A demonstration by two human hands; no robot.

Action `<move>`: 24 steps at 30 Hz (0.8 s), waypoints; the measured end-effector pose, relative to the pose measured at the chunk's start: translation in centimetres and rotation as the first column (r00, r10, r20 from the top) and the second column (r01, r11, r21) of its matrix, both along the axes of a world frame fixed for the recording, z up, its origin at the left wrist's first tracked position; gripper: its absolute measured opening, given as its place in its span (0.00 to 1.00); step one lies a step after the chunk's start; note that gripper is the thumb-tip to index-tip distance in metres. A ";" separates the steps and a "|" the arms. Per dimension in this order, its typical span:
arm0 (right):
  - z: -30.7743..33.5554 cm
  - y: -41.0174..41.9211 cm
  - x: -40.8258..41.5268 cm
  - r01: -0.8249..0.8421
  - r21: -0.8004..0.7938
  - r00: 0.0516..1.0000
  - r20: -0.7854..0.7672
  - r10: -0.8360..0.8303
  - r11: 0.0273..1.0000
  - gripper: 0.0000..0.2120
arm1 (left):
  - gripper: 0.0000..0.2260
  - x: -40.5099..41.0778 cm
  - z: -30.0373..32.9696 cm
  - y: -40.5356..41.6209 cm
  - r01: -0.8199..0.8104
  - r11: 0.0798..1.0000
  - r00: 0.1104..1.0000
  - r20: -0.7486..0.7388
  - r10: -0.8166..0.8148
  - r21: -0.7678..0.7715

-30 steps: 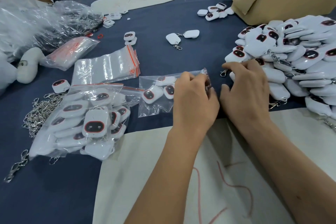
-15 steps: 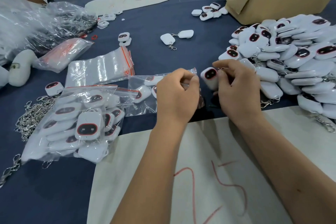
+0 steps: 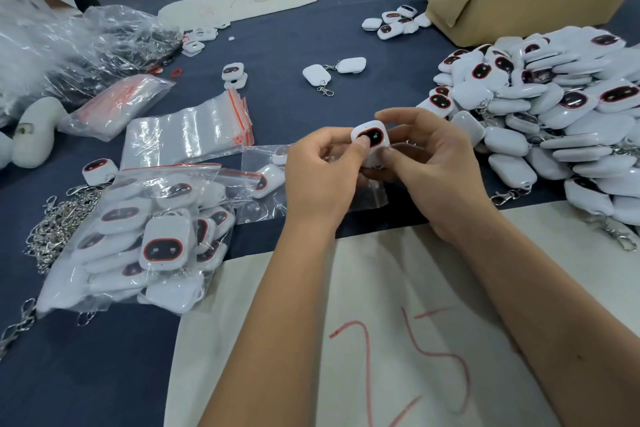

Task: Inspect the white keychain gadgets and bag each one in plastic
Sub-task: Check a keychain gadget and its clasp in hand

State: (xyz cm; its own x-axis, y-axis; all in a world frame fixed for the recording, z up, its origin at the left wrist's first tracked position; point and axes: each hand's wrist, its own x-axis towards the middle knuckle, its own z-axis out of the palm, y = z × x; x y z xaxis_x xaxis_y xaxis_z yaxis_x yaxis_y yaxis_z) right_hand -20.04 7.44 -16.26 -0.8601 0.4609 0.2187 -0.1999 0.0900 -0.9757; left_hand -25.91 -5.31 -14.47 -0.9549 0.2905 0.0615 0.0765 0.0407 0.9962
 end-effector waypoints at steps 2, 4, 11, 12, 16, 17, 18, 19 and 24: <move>-0.1 0.0 0.0 0.003 0.042 1.000 0.002 -0.003 0.999 0.14 | 0.03 -0.1 0.0 -0.1 0.014 1.000 1.000 -0.019 -0.014 0.006; -0.1 -0.1 0.0 -0.009 0.020 1.000 -0.001 0.009 1.000 0.13 | 0.03 -0.3 0.0 -0.3 0.032 0.999 0.999 -0.007 -0.032 0.023; 0.0 0.0 -0.1 0.012 -0.089 1.000 -0.016 -0.014 0.996 0.12 | 0.09 -0.4 0.2 -0.6 0.061 0.993 0.991 0.109 -0.072 0.097; 0.0 -0.1 0.0 -0.002 -0.118 1.000 -0.027 -0.002 0.993 0.11 | 0.09 -0.4 0.3 -0.6 0.059 0.993 0.990 0.121 -0.072 0.103; 0.2 -0.2 0.1 -0.020 -0.165 0.999 -0.036 0.015 0.986 0.09 | 0.09 -0.4 0.3 -0.6 0.059 0.990 0.981 0.175 -0.081 0.128; 0.3 -0.2 0.1 -0.018 -0.165 0.999 -0.035 0.013 0.986 0.09 | 0.09 -0.4 0.3 -0.7 0.058 0.990 0.980 0.180 -0.082 0.131; 0.3 -0.2 0.2 -0.016 -0.165 0.999 -0.036 0.010 0.986 0.09 | 0.09 -0.5 0.3 -0.7 0.058 0.990 0.980 0.182 -0.082 0.132; 0.4 -0.2 0.2 -0.015 -0.165 0.999 -0.037 0.009 0.986 0.09 | 0.10 -0.5 0.2 -0.7 0.059 0.989 0.980 0.183 -0.083 0.133; 0.5 -0.2 0.3 -0.025 -0.161 0.999 -0.051 0.018 0.987 0.08 | 0.10 -0.6 0.2 -0.8 0.070 0.986 0.975 0.198 -0.100 0.152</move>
State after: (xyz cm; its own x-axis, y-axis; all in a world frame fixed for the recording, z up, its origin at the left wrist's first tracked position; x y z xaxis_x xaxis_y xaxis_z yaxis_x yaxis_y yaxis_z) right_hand -19.76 7.20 -15.81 -0.8603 0.4751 0.1850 -0.2478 -0.0727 -0.9661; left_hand -26.47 -6.06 -14.24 -0.9238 0.3731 -0.0855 -0.1323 -0.1017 0.9860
